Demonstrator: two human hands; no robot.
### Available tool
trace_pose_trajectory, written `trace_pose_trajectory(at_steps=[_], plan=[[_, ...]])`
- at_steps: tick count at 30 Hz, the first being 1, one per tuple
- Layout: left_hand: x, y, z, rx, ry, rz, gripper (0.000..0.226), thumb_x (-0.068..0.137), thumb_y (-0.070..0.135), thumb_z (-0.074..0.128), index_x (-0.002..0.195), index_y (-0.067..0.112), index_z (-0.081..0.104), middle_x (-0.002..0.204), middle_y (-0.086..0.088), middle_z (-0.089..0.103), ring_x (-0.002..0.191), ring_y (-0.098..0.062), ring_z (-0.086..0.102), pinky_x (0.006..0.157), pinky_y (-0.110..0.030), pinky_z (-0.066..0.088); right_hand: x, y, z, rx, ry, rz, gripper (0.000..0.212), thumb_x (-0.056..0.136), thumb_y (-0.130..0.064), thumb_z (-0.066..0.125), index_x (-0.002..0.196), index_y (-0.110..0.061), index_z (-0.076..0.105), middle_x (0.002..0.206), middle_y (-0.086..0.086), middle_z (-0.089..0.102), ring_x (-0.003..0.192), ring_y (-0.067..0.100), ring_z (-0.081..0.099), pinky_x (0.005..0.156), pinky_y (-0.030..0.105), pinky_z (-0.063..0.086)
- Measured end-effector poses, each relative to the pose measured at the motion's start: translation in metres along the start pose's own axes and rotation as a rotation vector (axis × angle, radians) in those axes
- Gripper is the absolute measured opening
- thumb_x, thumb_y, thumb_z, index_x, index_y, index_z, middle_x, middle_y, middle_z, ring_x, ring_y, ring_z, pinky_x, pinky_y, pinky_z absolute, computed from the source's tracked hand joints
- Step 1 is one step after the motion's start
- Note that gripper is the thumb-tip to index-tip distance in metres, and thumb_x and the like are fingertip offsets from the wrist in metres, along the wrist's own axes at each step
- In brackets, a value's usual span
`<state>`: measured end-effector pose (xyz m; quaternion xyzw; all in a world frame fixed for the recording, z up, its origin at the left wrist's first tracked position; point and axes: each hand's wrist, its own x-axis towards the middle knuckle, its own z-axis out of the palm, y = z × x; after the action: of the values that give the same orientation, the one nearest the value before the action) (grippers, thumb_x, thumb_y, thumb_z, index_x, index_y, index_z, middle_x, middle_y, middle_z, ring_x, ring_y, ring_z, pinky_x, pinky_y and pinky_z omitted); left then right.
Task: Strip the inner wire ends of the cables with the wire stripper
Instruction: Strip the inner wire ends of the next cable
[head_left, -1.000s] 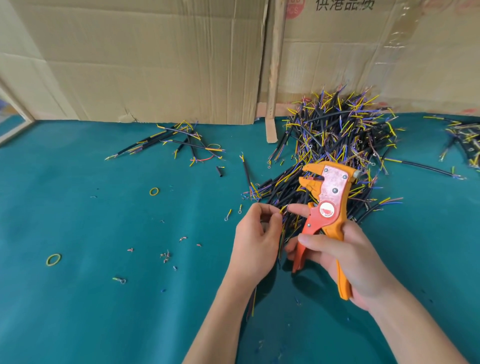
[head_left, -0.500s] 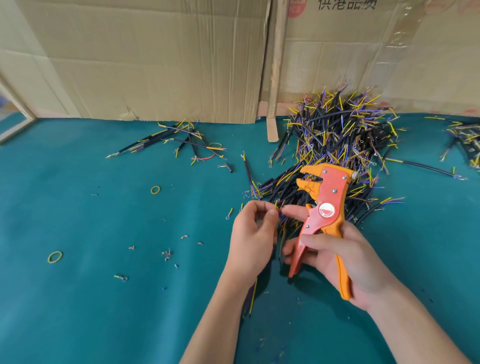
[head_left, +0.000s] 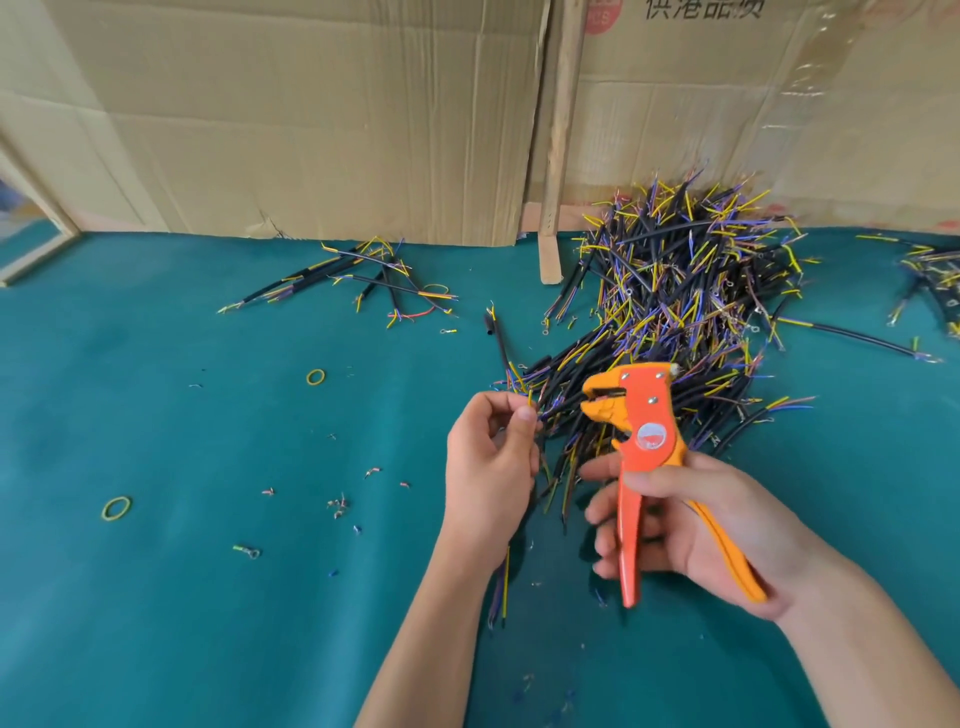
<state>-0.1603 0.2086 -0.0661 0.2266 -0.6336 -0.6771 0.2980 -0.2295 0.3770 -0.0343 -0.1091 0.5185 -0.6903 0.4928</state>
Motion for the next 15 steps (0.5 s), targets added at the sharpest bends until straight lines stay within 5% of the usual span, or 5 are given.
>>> trace_pose_trajectory(at_steps=[5,15], plan=[[-0.0003,-0.0003,-0.0027,0.054,-0.048,0.045,0.010,0.102,0.007,0.054,0.093,0.010,0.056,0.058,0.007,0.051,0.045,-0.009,0.042,0.044,-0.017,0.034,-0.0020,0.0008,0.0003,-0.030,-0.086,0.081,0.049,0.072,-0.016,0.080,0.113,0.008,0.066,0.087,0.030,0.061,0.072,0.041,0.063,0.071,0.055,0.057],[0.0012,-0.0038,-0.0044,0.237,-0.081,0.153,0.024,0.098,0.006,0.058,0.086,0.027,0.057,0.063,0.016,0.055,0.055,-0.014,0.048,0.057,-0.027,0.040,-0.0065,-0.0027,-0.0035,-0.097,-0.138,0.091,0.028,0.073,-0.010,0.081,0.096,-0.004,0.067,0.079,0.022,0.053,0.066,0.036,0.058,0.065,0.051,0.055]])
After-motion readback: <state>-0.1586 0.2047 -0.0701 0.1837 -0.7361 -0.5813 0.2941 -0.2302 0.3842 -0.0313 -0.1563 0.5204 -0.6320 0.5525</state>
